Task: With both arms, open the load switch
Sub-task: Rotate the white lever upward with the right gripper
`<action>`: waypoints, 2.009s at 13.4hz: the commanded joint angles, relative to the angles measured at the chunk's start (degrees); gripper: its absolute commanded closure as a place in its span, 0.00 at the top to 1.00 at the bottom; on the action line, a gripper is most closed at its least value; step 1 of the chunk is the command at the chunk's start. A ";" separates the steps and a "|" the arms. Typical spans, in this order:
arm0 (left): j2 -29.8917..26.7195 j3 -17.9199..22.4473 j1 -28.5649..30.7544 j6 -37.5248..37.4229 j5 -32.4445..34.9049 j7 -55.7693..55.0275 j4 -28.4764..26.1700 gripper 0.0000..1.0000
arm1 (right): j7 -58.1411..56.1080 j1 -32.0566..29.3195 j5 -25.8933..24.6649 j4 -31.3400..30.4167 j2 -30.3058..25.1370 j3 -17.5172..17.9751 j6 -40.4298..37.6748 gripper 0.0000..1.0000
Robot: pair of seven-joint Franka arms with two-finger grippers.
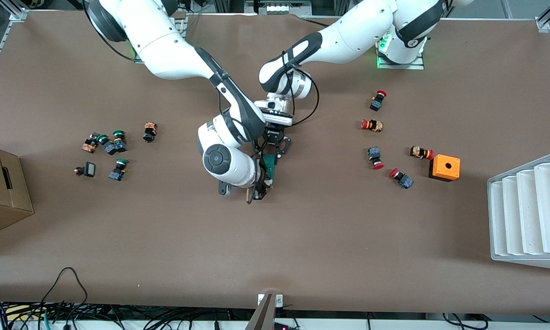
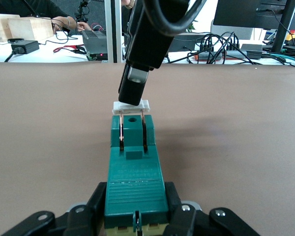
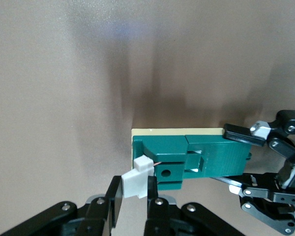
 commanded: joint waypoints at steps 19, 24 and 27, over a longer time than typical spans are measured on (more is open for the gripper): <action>2.83 0.34 -0.21 0.98 2.81 -0.92 3.02 0.45 | 1.61 0.77 -2.46 -8.36 -5.76 1.63 0.10 0.26; 2.57 0.34 -0.12 0.80 2.81 -0.83 3.37 0.45 | 1.61 0.77 -2.55 -8.36 -6.46 2.16 0.01 0.26; 2.65 0.34 -0.03 0.80 2.81 -0.83 3.64 0.45 | 1.61 0.77 -2.64 -8.45 -6.99 2.16 -0.08 0.26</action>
